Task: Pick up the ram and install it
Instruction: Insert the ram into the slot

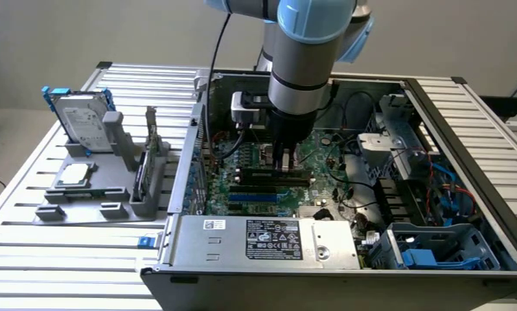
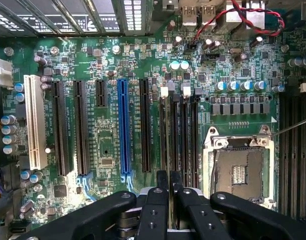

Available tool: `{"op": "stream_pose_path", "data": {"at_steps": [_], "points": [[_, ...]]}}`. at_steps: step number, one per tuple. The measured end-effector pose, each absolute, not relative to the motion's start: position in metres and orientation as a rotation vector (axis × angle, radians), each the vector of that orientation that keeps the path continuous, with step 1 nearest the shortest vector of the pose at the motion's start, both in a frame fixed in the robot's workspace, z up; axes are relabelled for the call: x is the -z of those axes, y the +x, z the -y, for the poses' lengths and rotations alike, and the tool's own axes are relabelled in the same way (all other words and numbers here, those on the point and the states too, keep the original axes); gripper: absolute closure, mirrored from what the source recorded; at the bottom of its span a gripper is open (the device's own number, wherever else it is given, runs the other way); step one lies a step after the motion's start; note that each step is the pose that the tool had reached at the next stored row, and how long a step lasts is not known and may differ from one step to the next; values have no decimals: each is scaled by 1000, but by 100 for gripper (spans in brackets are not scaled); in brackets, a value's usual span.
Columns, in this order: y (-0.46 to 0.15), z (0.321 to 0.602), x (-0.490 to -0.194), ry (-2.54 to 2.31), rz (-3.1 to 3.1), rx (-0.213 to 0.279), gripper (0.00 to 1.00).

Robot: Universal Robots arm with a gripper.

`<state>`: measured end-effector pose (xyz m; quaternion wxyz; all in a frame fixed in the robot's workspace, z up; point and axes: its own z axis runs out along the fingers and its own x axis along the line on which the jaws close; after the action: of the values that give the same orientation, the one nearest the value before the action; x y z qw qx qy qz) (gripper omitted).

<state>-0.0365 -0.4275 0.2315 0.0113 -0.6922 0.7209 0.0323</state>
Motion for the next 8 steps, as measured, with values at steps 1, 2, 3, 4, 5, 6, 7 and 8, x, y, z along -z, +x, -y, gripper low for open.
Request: {"op": "stream_pose_path", "data": {"at_steps": [1, 2, 3, 4, 5, 6, 7, 8], "points": [[-36, 428, -231, -2159, -2249, -101, 86], [-36, 428, -231, -2159, -2249, -101, 86], [-36, 427, -231, -2159, -2249, -101, 86], [-36, 427, -230, -2159, -2249, -101, 86], [-36, 427, -230, -2159, -2249, -100, 86], [-36, 428, -230, -2159, -2249, -100, 86], [-36, 427, -229, -2159, -2249, -100, 86], [-36, 427, -229, -2159, -2249, -100, 86]]}}
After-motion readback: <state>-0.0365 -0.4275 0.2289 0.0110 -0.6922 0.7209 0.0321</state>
